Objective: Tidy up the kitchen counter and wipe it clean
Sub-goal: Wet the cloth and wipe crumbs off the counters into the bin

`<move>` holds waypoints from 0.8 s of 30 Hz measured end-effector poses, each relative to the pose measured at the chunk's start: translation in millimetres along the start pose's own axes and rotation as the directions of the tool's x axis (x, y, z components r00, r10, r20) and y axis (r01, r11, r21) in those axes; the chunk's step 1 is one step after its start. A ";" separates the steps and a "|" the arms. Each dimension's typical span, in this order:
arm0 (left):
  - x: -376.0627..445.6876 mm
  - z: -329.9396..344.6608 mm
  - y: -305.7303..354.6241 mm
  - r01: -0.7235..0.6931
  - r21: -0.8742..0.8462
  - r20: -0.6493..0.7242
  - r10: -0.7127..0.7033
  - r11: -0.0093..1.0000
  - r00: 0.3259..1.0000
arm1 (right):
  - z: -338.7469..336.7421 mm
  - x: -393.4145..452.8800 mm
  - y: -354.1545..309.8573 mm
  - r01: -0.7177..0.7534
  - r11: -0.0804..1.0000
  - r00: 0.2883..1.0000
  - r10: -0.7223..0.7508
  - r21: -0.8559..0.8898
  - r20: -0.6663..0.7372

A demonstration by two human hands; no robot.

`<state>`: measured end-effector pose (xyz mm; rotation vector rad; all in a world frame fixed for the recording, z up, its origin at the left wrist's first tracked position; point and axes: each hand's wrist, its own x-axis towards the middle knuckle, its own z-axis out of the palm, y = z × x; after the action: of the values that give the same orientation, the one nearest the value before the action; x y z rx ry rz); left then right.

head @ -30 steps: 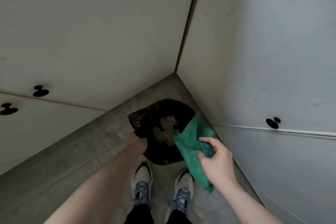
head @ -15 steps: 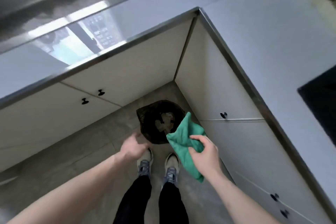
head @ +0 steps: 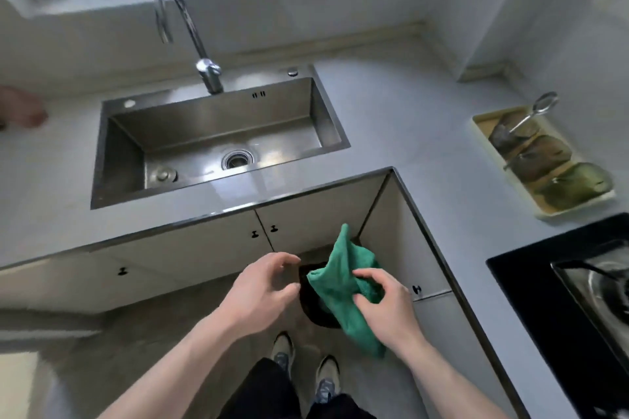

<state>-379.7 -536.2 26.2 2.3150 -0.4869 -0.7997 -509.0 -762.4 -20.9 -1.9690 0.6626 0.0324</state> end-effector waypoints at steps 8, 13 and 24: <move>-56.7 -82.2 -5.2 -0.033 -0.176 -0.172 0.002 0.984 0.985 | 12.9 14.2 -104.1 0.245 0.968 0.966 -0.238 -0.062 0.103; -59.7 -146.9 -29.1 -0.044 -0.308 -0.220 -0.027 0.950 0.975 | 58.7 34.7 -170.9 0.387 0.916 0.912 -0.362 -0.109 0.194; 8.1 -277.8 -135.7 -0.020 -0.325 -0.305 -0.085 0.945 0.949 | 214.2 93.1 -274.3 0.551 0.798 0.833 -0.511 -0.243 0.212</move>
<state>-174.6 -317.8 102.9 2.0896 -0.1582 -0.4671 -248.1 -532.2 72.4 -2.3584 -0.0148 -0.0847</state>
